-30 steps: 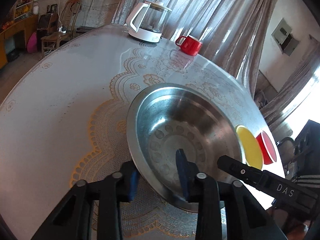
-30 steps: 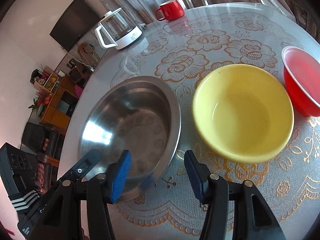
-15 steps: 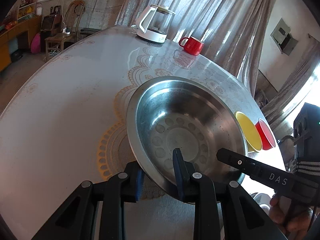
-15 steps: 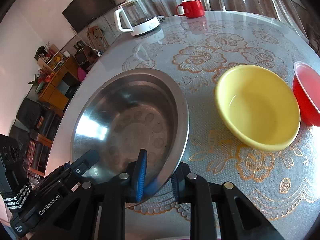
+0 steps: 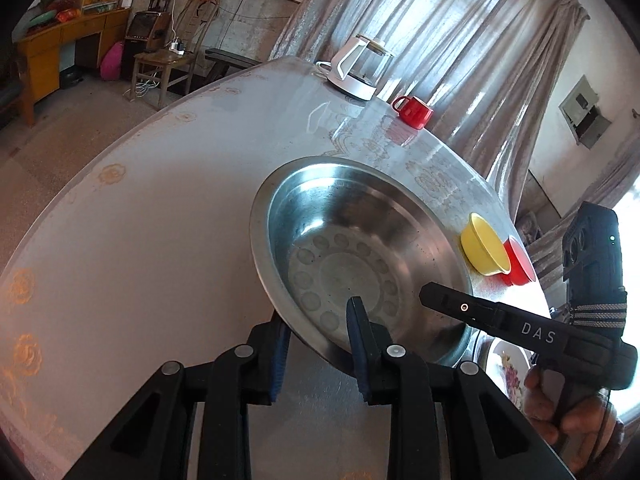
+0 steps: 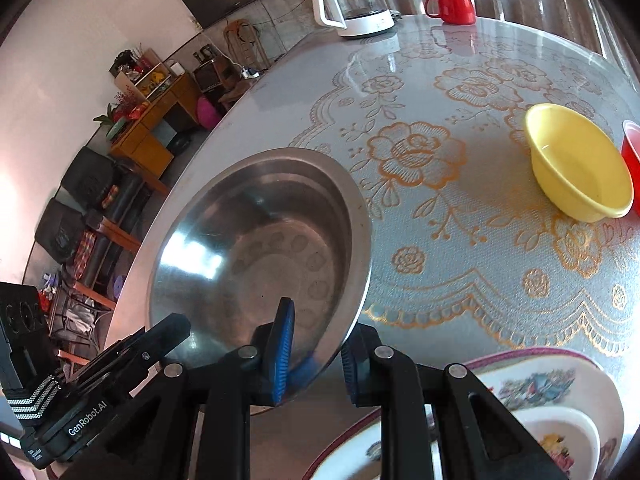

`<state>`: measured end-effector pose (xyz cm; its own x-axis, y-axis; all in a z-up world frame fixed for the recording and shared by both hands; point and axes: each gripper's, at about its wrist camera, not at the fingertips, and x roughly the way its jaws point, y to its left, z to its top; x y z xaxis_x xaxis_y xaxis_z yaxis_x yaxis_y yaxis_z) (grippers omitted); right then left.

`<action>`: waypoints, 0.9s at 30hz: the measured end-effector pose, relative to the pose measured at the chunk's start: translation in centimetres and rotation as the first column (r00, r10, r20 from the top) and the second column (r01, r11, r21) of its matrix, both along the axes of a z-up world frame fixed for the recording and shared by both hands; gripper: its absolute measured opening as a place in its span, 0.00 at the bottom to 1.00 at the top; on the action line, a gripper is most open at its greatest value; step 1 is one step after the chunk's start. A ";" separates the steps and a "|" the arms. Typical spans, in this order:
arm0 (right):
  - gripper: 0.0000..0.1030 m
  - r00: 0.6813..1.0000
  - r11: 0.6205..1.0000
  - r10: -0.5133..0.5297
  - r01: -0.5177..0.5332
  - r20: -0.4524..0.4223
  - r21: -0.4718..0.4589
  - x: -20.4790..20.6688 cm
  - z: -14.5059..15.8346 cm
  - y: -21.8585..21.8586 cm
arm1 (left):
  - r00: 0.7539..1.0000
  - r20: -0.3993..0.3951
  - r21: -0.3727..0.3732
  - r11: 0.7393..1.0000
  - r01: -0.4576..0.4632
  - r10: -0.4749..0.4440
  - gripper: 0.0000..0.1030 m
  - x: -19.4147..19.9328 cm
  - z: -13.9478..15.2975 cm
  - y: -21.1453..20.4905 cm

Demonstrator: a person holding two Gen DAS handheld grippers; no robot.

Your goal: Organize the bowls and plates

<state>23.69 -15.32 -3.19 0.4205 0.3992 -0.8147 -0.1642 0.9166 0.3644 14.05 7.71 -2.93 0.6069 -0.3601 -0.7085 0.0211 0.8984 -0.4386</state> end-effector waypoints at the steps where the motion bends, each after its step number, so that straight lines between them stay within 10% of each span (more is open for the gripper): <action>1: 0.20 1.000 1.000 0.010 -0.010 0.000 0.003 -0.4 0.0 0.3 | 1.000 0.001 -0.004 1.000 -0.004 0.004 0.27 -0.6 0.0 0.3; 15: 0.27 0.998 0.998 0.056 -0.056 0.014 -0.006 -4.6 -0.1 1.9 | 0.999 0.035 0.018 1.000 0.000 0.000 0.28 -4.3 0.7 1.4; 27: 0.37 0.990 0.992 -0.099 0.090 0.104 0.089 -5.1 2.1 -5.0 | 0.992 0.122 0.110 0.994 -0.003 -0.010 0.36 -4.3 3.3 0.4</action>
